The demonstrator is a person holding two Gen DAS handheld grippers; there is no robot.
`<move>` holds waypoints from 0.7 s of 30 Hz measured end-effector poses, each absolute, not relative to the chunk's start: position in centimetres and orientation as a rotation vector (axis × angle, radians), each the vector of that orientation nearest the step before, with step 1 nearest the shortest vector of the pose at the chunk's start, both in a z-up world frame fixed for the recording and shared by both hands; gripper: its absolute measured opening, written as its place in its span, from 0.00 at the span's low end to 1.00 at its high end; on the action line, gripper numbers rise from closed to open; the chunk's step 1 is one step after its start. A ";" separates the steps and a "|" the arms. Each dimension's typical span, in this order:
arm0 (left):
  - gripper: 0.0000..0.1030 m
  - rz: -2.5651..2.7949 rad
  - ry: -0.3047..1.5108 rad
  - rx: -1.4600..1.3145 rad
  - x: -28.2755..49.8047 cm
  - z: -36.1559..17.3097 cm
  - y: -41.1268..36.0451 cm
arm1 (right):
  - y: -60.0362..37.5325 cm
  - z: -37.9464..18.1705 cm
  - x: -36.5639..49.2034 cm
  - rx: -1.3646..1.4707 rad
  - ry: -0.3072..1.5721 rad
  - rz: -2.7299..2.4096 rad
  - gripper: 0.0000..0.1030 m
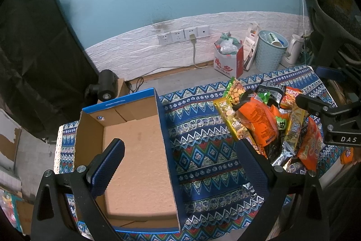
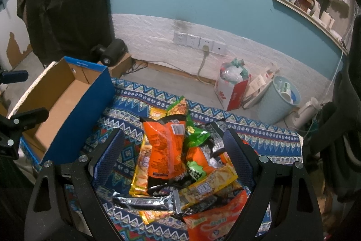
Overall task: Organize snacks
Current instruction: 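Grasp the silver wrapped bar with the left tool while the right tool grasps the orange packet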
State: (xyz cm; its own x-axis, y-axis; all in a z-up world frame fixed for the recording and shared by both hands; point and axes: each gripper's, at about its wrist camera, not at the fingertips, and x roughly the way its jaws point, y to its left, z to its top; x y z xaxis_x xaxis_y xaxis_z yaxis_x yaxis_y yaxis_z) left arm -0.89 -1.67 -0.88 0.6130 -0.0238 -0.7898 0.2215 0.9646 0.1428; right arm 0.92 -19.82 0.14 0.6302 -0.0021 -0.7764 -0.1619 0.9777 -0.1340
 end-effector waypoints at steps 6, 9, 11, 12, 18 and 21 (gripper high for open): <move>0.97 -0.183 0.927 0.256 -0.3 -2.1 -3.1 | -21.9 -1.0 0.8 -0.197 0.923 0.019 0.85; 0.97 -0.214 0.937 0.253 0.0 -2.5 -4.0 | -23.2 -1.4 0.5 -0.186 0.943 -0.019 0.85; 0.97 -0.238 0.934 0.255 0.0 -2.7 -4.6 | -24.3 -1.9 0.2 -0.175 0.958 -0.052 0.85; 0.97 -0.254 0.930 0.259 -0.1 -2.9 -5.1 | -24.7 -2.1 0.0 -0.170 0.964 -0.065 0.85; 0.97 -0.333 0.926 0.301 -0.3 -4.6 -8.0 | -28.4 -4.1 -1.3 -0.112 1.023 -0.174 0.85; 0.97 -0.378 0.942 0.331 -0.2 -6.3 -9.9 | -30.3 -5.3 -2.1 -0.072 1.059 -0.231 0.85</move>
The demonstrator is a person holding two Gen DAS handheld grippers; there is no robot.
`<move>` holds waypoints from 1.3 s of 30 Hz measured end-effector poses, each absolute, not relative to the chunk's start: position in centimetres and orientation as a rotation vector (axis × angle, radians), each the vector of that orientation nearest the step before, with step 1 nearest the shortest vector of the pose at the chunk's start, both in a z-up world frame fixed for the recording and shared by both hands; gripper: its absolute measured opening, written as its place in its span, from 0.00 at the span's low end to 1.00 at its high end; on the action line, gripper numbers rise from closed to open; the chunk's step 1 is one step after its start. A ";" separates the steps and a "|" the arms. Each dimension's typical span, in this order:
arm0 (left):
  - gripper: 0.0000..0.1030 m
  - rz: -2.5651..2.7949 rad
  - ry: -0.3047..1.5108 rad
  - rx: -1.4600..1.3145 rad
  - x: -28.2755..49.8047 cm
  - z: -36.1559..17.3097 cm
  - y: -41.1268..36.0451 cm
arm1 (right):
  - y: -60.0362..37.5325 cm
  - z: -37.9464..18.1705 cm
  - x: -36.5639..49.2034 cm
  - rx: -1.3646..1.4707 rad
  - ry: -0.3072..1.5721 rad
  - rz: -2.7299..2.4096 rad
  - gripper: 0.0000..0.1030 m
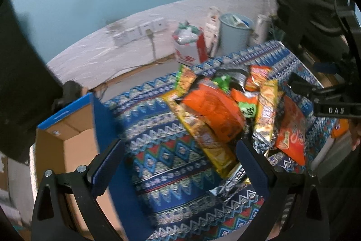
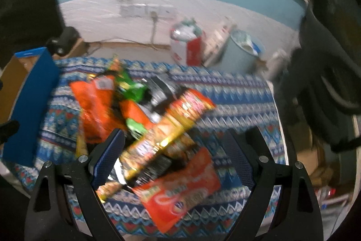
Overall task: Organize snacks
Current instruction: 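Grasp the silver wrapped bar with the left tool while the right tool grasps the orange packet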
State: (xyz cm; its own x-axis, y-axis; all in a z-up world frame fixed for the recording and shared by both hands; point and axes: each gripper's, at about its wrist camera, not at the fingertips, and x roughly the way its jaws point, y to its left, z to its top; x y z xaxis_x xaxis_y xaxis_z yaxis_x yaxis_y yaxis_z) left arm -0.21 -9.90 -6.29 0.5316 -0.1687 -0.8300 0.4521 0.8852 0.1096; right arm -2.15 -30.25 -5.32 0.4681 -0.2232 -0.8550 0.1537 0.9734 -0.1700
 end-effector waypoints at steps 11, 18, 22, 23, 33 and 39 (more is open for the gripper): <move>0.97 -0.422 1.019 0.412 0.7 -11.1 -14.6 | -34.7 -11.5 -4.6 0.122 1.224 -0.387 0.85; 0.97 -0.441 1.063 0.428 0.5 -12.9 -15.1 | -35.8 -15.3 -4.6 0.217 1.299 -0.451 0.85; 0.97 -0.460 1.080 0.397 0.7 -13.6 -14.9 | -36.0 -16.7 -4.7 0.262 1.338 -0.453 0.85; 0.97 -0.463 1.087 0.393 0.8 -13.7 -14.8 | -35.9 -17.0 -4.7 0.258 1.353 -0.451 0.85; 0.97 -0.555 1.148 0.376 -0.3 -14.9 -15.9 | -36.4 -20.5 -5.4 0.188 1.477 -0.457 0.85; 0.97 -0.609 1.162 0.416 -0.9 -15.7 -17.1 | -36.1 -20.5 -5.1 0.167 1.455 -0.372 0.63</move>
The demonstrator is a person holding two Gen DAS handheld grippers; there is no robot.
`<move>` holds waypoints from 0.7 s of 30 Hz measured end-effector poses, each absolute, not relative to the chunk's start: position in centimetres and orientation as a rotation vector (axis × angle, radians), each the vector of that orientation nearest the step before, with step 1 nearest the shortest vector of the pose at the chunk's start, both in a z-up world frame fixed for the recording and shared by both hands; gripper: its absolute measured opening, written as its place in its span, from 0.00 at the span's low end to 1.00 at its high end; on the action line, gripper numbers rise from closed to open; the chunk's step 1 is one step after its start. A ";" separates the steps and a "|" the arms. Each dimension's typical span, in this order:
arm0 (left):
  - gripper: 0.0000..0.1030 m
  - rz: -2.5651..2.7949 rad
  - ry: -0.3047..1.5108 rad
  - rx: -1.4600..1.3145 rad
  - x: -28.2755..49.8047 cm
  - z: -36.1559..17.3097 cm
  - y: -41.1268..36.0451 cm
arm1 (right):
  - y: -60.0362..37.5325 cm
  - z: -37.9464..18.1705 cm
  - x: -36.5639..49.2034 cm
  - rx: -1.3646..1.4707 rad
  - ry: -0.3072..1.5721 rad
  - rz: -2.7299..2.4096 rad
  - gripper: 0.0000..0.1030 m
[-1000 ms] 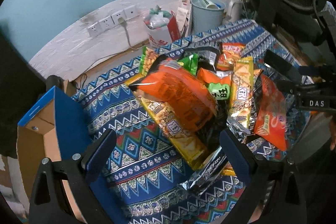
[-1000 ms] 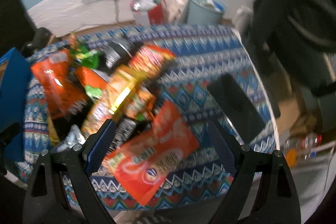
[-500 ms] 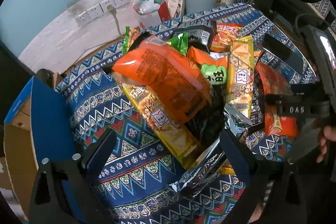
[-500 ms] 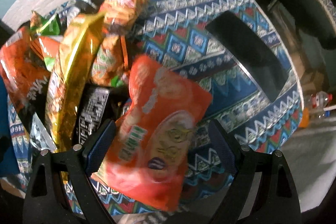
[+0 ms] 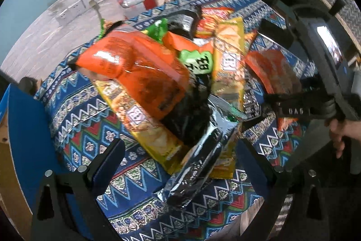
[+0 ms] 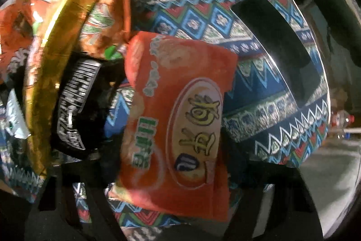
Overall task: Organize snacks
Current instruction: 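Grasp the silver wrapped bar with the left tool while the right tool grasps the orange packet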
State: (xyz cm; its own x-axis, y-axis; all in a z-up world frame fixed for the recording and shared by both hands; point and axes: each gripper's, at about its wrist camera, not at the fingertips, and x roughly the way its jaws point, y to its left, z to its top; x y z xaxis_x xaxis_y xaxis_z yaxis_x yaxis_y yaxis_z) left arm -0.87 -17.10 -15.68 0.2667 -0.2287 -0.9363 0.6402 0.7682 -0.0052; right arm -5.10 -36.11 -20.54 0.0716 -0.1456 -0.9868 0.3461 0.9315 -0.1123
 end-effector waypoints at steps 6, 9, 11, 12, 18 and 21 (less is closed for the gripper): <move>0.95 -0.648 1.168 0.486 -1.4 -17.3 -18.1 | -36.4 -19.0 -4.8 0.142 1.407 -0.375 0.43; 0.74 -0.645 1.188 0.509 -1.3 -18.3 -18.5 | -36.5 -18.0 -4.9 0.138 1.376 -0.375 0.43; 0.69 -0.653 1.212 0.500 -1.2 -18.9 -18.5 | -36.3 -17.4 -4.8 0.163 1.360 -0.363 0.43; 0.68 -0.660 1.216 0.484 -1.1 -19.1 -18.4 | -36.4 -17.1 -4.8 0.174 1.355 -0.360 0.43; 0.41 -0.719 1.249 0.393 -1.0 -19.2 -18.0 | -37.4 -15.9 -5.3 0.221 1.319 -0.342 0.43; 0.34 -0.733 1.240 0.410 -1.3 -19.1 -18.1 | -36.9 -14.7 -5.4 0.209 1.300 -0.332 0.43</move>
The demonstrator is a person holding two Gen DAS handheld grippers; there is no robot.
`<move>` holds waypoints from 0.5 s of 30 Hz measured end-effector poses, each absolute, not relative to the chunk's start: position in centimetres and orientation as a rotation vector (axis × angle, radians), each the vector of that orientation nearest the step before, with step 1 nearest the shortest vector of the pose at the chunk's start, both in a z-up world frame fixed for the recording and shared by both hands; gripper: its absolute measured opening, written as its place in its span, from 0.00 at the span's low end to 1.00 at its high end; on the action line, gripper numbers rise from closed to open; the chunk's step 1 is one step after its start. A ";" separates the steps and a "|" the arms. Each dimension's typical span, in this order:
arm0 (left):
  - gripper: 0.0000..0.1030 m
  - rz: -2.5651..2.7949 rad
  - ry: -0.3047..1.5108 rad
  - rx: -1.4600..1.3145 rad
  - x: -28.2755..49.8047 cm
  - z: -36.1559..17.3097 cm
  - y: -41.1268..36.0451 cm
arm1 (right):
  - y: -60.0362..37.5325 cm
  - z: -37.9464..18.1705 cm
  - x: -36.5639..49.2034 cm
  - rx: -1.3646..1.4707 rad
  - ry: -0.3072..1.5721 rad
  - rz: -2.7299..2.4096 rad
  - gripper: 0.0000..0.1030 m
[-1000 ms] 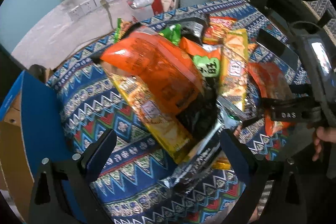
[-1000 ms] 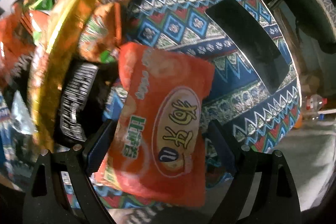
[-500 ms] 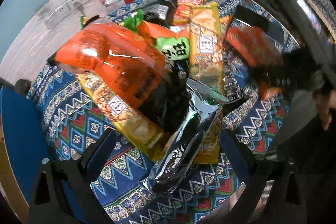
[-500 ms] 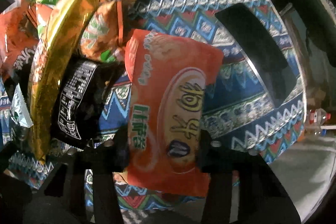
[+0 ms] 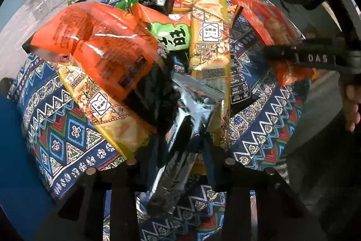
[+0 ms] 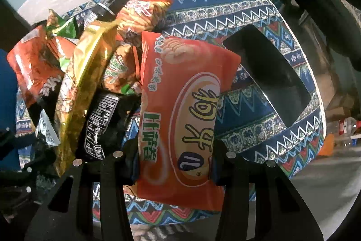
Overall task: Organize snacks
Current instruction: 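Grasp the silver wrapped bar with the left tool while the right tool grasps the orange packet, then lift both held snacks and carry them over the cardboard box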
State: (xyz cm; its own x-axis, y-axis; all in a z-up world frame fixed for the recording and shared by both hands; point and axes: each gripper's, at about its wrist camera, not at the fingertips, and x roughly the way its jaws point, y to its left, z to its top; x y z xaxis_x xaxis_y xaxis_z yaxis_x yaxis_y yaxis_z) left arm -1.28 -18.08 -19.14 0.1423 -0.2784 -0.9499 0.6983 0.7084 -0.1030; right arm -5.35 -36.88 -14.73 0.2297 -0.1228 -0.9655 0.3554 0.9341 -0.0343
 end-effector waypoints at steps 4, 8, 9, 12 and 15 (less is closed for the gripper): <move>0.34 -0.723 1.223 0.441 -1.9 -18.9 -18.1 | -36.0 -13.7 -5.0 0.173 1.268 -0.323 0.43; 0.34 -0.708 1.186 0.447 -2.5 -18.0 -17.9 | -35.5 -12.7 -5.1 0.141 1.233 -0.311 0.43; 0.34 -0.702 1.175 0.446 -2.6 -17.6 -17.7 | -35.3 -12.5 -5.1 0.131 1.225 -0.310 0.43; 0.33 -0.682 1.157 0.430 -3.1 -16.3 -17.0 | -34.7 -11.6 -5.0 0.103 1.196 -0.307 0.43; 0.32 -0.664 1.140 0.411 -3.0 -15.0 -16.3 | -34.4 -10.8 -4.9 0.088 1.169 -0.298 0.43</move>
State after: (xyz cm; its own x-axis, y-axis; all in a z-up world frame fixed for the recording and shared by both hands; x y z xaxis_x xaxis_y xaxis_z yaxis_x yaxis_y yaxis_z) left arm -2.99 -16.33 -14.97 0.2596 -0.2727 -0.9264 0.6711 0.7407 -0.0299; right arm -4.92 -34.36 -10.76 0.3567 -0.1847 -0.9158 0.2759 0.9574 -0.0857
